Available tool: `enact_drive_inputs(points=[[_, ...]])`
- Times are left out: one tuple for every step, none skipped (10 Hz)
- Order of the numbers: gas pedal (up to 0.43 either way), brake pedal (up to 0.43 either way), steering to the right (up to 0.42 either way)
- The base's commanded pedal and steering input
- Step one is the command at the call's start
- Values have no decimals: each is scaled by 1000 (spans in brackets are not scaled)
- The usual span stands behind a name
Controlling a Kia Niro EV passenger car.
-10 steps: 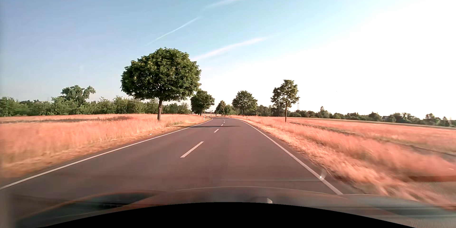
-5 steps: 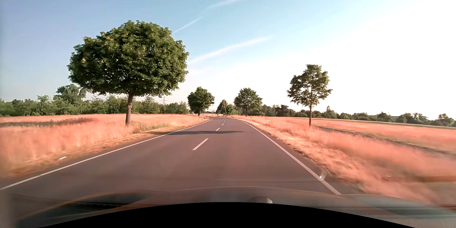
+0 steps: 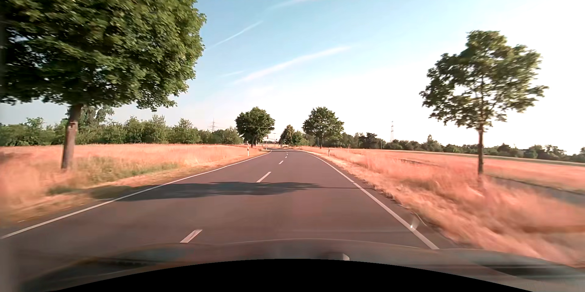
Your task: Follow the waypoints while adhering to traffic rules and regulations
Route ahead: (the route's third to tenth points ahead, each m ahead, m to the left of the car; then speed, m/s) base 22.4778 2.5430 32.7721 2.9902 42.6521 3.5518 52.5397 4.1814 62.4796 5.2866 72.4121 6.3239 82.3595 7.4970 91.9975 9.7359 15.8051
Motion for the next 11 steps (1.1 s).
enact_drive_inputs(points=[[0,0,-10],[0,0,-10],[0,0,-10],[0,0,-10],[0,0,-10],[0,0,-10],[0,0,-10],[0,0,-10],[0,0,-10],[0,0,-10],[0,0,-10]])
